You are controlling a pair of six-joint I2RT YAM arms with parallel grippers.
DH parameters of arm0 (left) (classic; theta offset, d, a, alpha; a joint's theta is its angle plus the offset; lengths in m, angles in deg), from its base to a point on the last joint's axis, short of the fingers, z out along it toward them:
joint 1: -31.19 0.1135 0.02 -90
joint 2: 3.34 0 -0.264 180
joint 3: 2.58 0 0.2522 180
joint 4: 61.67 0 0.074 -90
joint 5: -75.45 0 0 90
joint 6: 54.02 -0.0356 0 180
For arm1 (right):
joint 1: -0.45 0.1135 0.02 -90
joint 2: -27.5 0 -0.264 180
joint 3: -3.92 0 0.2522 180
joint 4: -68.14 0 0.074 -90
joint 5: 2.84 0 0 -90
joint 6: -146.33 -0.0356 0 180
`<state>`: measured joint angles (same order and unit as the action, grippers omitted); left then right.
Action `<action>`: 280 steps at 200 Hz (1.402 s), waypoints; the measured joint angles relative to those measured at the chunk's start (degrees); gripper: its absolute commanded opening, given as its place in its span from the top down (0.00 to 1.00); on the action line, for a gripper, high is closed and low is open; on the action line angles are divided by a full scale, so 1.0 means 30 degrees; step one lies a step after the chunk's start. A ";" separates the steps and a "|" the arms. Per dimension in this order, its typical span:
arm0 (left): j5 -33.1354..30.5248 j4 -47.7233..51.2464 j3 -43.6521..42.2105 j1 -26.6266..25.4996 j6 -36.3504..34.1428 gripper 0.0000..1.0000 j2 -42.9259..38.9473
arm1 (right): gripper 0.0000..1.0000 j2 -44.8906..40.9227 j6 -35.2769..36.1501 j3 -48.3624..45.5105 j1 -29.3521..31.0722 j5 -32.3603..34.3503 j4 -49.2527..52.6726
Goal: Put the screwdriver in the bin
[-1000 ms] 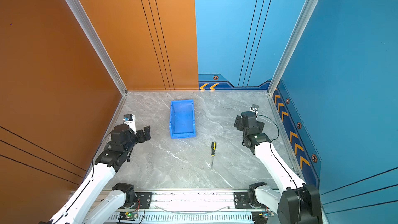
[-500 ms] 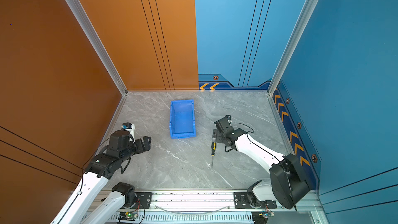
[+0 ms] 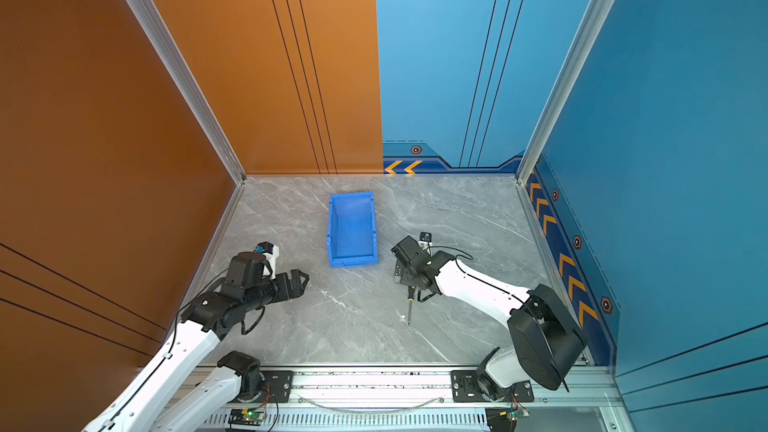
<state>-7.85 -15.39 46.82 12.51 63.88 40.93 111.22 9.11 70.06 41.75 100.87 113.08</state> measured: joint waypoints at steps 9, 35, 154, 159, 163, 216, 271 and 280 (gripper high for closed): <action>0.0823 -0.0503 0.0022 -0.0539 -0.0270 0.02 0.0342 | 0.03 0.0109 -0.0138 0.0000 0.0000 0.0007 -0.0007; 0.2324 -0.1370 0.0401 -0.3184 -0.1515 0.02 0.1370 | 0.08 0.0729 -0.0313 0.0000 -0.0022 0.0000 -0.0015; 0.0823 -0.4051 0.1100 -1.0943 -0.4240 0.02 0.3359 | 0.26 0.3009 -0.0204 0.0007 -0.0146 -0.0226 -0.0109; 0.0721 -0.4073 0.1100 -1.0979 -0.4240 0.02 0.3359 | 0.27 0.3067 -0.0204 0.0007 -0.0146 -0.0240 -0.0117; 0.0627 -0.4073 0.1100 -1.1001 -0.4240 0.02 0.3359 | 0.28 0.3111 -0.0197 0.0007 -0.0146 -0.0248 -0.0117; -0.0401 -0.4073 0.1056 -1.1045 -0.4160 0.02 0.2557 | 0.39 0.3971 -0.0058 0.0211 -0.0146 -0.0525 -0.0546; -0.1537 -0.3971 0.0408 -1.1045 -0.3679 0.02 0.1173 | 0.61 0.4473 0.0022 0.0663 -0.0138 -0.0583 -0.0903; -0.1734 -0.3898 0.0328 -1.1045 -0.3585 0.02 0.0976 | 0.65 0.4532 -0.0066 0.0729 -0.0138 -0.0590 -0.0976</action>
<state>-13.05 -27.09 47.80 -20.63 53.13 43.86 124.81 8.92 72.25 41.34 99.10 110.15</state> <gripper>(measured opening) 0.978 0.397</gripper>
